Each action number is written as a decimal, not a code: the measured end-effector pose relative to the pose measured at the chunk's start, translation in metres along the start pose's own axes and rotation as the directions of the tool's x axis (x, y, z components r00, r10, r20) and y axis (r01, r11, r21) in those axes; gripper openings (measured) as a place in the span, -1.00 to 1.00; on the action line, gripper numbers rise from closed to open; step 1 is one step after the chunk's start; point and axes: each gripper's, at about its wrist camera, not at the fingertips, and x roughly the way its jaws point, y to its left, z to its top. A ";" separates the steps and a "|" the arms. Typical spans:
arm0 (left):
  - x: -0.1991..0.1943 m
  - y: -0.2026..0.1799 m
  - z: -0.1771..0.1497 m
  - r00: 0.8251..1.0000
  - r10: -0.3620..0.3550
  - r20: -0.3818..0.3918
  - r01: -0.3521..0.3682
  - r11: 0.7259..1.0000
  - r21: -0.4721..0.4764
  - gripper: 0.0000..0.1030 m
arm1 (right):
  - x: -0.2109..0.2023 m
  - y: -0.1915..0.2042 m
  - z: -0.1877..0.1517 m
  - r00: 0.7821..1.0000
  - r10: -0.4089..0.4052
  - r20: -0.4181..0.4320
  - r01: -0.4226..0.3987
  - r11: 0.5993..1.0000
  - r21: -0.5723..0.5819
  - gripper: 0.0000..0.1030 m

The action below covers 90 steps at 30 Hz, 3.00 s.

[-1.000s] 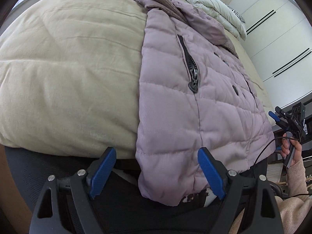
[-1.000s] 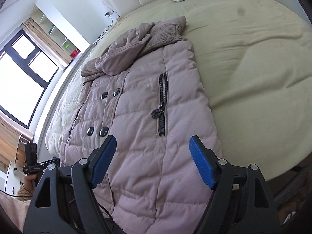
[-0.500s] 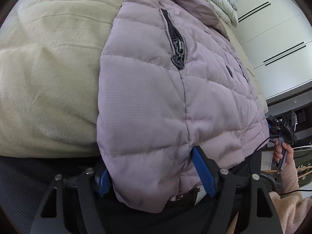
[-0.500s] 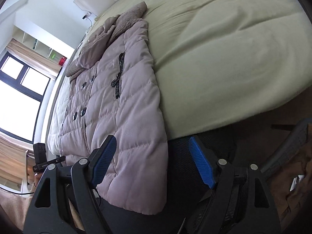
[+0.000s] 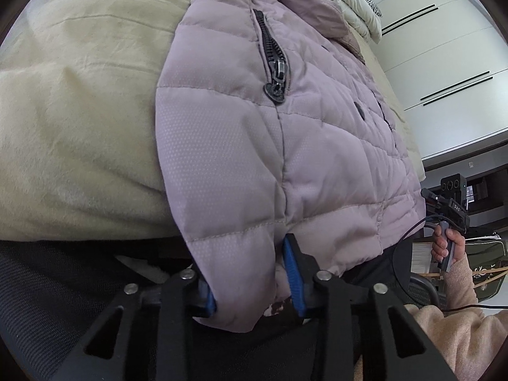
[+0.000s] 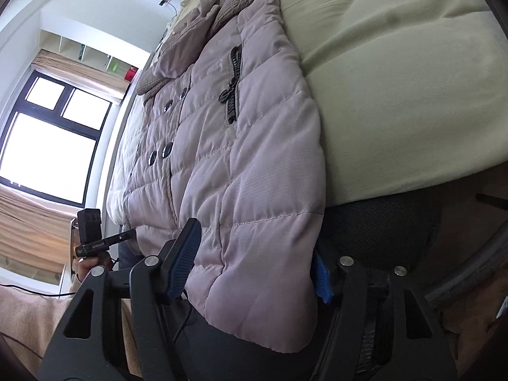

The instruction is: Fold large clothes

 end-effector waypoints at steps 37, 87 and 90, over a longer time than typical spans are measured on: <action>-0.152 -0.016 0.225 0.765 -0.237 0.599 0.279 0.960 0.025 -0.86 | -0.058 0.159 0.260 0.808 -0.002 0.589 0.153 0.966 -0.207 -0.84; 0.080 -0.078 0.479 0.746 0.431 0.508 -0.560 0.818 0.127 0.48 | 0.304 0.219 0.531 0.853 -0.430 0.294 0.517 0.766 -0.380 0.53; 0.093 -0.067 0.499 0.750 0.449 0.486 -0.565 0.817 0.117 0.51 | 0.325 0.211 0.548 0.836 -0.463 0.293 0.547 0.741 -0.390 0.52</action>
